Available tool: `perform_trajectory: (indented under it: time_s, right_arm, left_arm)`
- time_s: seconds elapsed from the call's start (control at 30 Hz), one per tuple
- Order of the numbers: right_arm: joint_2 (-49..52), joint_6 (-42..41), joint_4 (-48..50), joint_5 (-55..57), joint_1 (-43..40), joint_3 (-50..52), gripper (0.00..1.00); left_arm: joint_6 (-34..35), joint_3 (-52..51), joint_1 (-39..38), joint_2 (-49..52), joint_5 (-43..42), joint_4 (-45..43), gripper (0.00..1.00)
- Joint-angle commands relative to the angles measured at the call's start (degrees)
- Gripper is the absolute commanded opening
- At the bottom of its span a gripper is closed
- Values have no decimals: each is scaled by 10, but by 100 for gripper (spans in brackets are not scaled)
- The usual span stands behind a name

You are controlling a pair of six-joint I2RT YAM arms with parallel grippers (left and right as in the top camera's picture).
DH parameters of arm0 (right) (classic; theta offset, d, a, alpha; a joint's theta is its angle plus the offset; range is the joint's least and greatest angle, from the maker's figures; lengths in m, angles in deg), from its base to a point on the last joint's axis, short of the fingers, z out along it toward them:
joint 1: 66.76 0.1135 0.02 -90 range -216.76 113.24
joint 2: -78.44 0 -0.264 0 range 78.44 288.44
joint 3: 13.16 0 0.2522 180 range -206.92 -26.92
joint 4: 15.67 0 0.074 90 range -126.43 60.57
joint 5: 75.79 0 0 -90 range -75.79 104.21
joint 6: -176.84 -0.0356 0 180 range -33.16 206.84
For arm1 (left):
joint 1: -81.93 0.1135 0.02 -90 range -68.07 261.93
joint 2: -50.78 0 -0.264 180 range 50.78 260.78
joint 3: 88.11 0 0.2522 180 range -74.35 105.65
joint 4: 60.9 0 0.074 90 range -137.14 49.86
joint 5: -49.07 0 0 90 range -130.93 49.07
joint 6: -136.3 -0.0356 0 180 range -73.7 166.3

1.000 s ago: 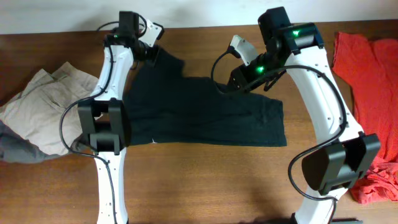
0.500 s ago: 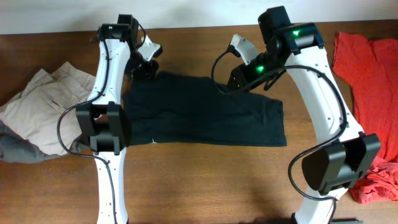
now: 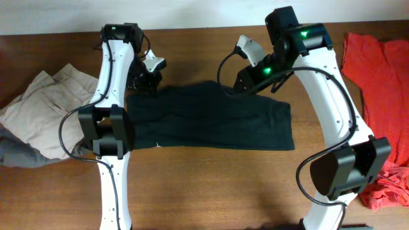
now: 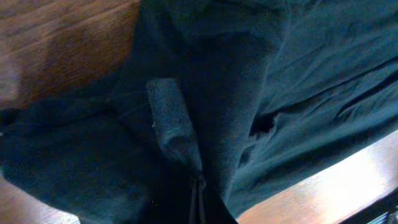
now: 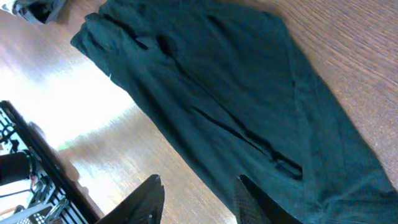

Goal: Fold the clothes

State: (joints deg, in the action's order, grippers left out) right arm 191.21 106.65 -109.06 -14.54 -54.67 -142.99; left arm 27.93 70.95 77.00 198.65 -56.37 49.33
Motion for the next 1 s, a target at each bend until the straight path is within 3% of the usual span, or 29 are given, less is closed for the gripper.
perform_trajectory:
  time_s: [0.0,0.1,0.53,0.97]
  right_arm:
    - [-8,7,2,1,2,-3,41]
    - [-8,7,2,1,2,-3,41]
    - [-8,-4,1,10,-10,-3,41]
    - [-8,-6,1,9,-18,-3,41]
  left_arm:
    - [42,13,-4,-1,-29,3,4]
    - [43,13,-4,-3,-44,3,1]
    - [142,13,-34,-43,58,3,1]
    - [193,-60,-52,-44,58,3,2]
